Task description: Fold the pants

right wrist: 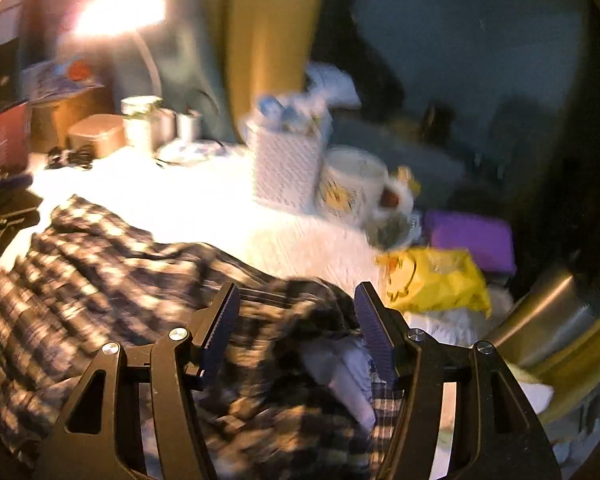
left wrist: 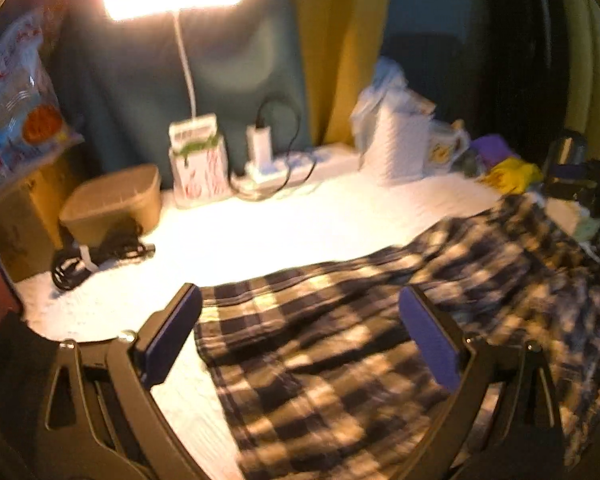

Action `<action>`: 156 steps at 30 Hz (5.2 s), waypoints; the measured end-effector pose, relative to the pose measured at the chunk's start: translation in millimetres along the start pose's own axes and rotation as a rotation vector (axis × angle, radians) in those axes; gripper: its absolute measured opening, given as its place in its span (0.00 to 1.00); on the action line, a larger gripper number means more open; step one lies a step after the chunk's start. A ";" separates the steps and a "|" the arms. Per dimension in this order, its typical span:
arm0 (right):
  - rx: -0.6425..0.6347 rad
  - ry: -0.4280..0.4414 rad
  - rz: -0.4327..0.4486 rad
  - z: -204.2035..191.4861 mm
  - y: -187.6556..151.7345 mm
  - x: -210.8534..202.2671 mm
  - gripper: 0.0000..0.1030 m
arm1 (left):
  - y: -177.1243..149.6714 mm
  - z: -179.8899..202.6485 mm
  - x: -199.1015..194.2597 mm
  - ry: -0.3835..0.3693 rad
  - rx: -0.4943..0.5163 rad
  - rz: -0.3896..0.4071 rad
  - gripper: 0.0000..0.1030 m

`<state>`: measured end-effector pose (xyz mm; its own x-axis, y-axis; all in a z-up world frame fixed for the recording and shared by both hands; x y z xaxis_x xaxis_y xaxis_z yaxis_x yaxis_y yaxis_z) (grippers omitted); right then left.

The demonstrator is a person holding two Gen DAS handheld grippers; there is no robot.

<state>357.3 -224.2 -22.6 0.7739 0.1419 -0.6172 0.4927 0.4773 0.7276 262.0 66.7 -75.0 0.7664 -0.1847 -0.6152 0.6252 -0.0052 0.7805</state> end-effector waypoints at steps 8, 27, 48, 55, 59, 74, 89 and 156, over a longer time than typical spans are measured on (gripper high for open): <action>0.164 0.091 -0.222 36.7 -5.6 80.5 0.61 | -11.9 -42.5 57.0 -0.046 -0.053 -0.163 0.97; -0.132 0.070 -0.134 -13.8 -14.1 41.6 0.03 | -19.2 -35.5 72.2 -0.159 -0.019 -0.210 0.04; -0.066 -0.120 0.095 -5.6 107.4 55.6 0.03 | 126.4 -94.5 33.7 0.076 0.060 0.138 0.03; -0.006 -0.176 -0.095 13.4 79.6 154.3 0.03 | 107.8 -106.2 100.8 0.174 0.084 -0.011 0.06; 0.024 -0.169 -0.149 21.7 60.6 173.5 0.04 | 98.5 -130.1 86.0 0.179 0.019 -0.029 0.10; 0.020 0.016 -0.020 20.9 25.2 42.7 0.71 | -31.6 3.5 -7.4 -0.275 -0.015 -0.219 0.46; -0.035 0.140 -0.106 -3.4 -82.3 -6.3 0.59 | -53.3 80.8 51.1 -0.237 0.155 -0.382 0.66; -0.052 -0.022 -0.122 30.3 -32.2 40.3 0.47 | -52.0 -60.5 -14.5 -0.069 -0.116 -0.242 0.61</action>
<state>384.7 -260.2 -61.8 0.7184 0.0611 -0.6929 0.5628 0.5344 0.6306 227.3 129.1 -113.4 0.5830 -0.2587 -0.7702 0.8049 0.0541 0.5910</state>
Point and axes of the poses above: each gripper's, at about its wrist camera, not at the fingertips, and x roughly the way its jaws point, z to its right, y to its top, the point moved 5 cm from there along x, roughly the way its jaws point, and after that the axes turned 10 degrees about -y, right-handed, at the moved point
